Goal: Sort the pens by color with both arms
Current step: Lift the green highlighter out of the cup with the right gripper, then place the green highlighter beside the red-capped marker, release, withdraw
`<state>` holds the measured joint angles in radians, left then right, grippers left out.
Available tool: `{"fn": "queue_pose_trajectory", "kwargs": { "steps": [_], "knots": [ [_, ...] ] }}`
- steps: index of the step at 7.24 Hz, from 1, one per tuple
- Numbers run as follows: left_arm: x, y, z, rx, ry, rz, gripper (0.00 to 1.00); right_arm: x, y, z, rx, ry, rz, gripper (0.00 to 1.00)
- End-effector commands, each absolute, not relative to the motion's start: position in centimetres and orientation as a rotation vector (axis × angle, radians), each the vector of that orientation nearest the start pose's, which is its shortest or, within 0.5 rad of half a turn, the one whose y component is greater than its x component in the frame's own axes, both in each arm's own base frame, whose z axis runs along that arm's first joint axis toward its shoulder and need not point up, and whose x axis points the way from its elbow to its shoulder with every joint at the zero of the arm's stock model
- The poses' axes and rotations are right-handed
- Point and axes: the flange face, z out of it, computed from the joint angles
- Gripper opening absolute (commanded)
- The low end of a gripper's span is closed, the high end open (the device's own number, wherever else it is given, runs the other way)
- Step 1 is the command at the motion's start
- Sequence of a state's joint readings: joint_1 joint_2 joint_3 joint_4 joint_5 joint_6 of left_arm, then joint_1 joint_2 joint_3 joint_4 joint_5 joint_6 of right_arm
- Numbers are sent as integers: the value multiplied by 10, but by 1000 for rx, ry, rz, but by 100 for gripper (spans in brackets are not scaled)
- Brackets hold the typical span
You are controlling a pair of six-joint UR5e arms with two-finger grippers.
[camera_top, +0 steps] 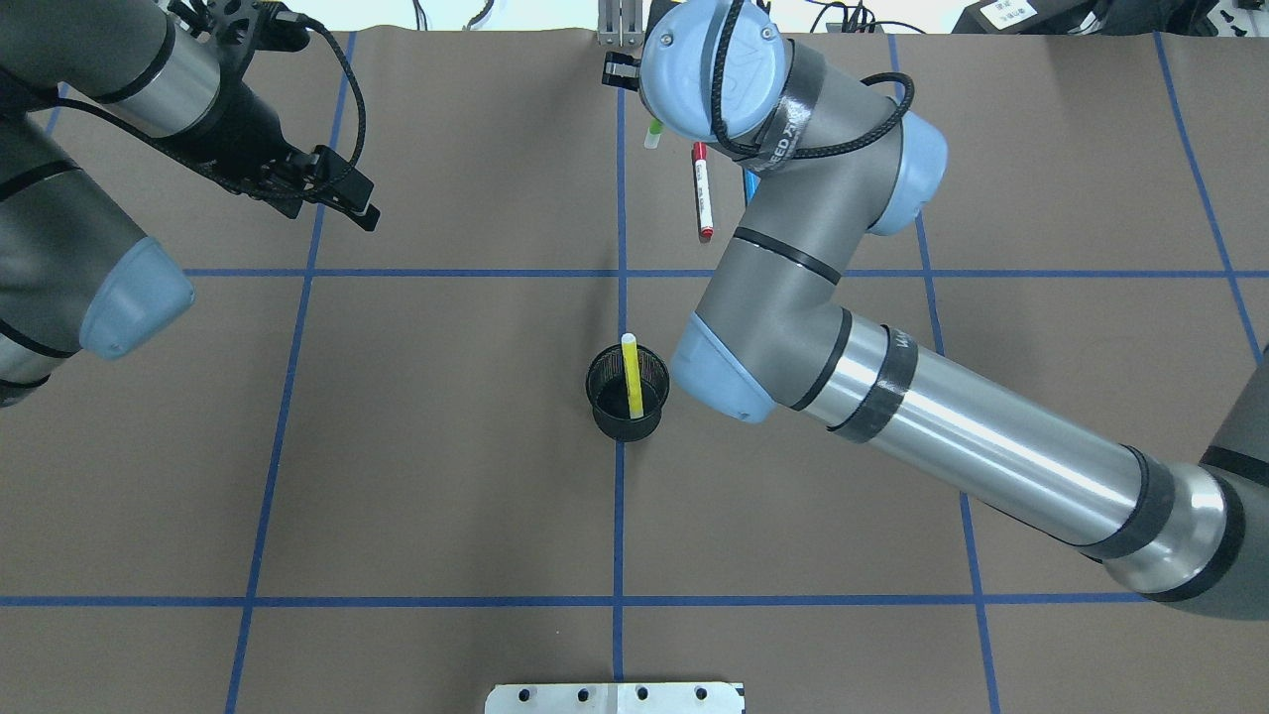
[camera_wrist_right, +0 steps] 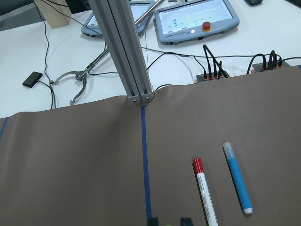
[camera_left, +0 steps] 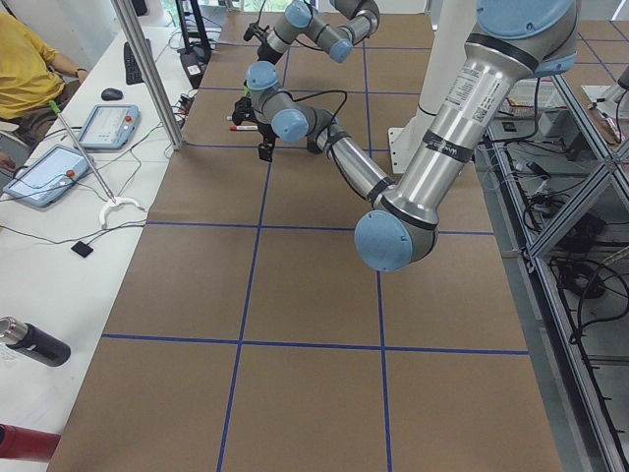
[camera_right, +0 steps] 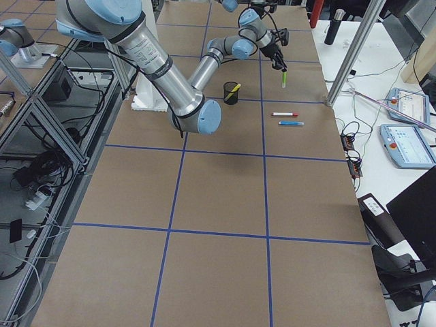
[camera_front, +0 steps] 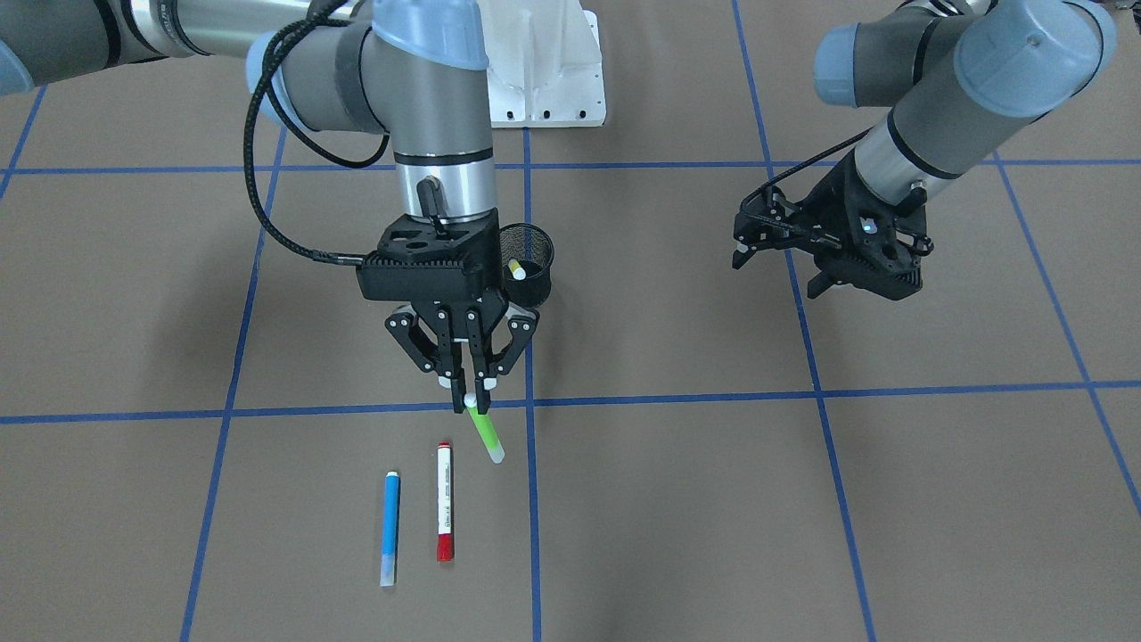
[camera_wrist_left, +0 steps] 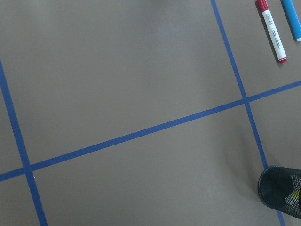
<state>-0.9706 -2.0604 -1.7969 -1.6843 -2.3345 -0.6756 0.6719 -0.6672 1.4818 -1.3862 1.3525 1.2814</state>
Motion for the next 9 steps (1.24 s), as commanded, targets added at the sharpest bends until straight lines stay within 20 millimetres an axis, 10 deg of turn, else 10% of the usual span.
{"fn": "queue_pose_trajectory", "kwargs": {
  "steps": [1, 4, 9],
  "knots": [
    [297, -546, 258, 198, 1041, 247, 99, -525, -608, 134, 728, -727, 526, 0],
    [297, -547, 260, 194, 1039, 245, 99, -584, -630, 132, 811, -615, 631, 0],
    [298, -543, 258, 168, 1071, 265, 99, -628, -613, 181, 882, -501, 671, 56]
  ]
}}
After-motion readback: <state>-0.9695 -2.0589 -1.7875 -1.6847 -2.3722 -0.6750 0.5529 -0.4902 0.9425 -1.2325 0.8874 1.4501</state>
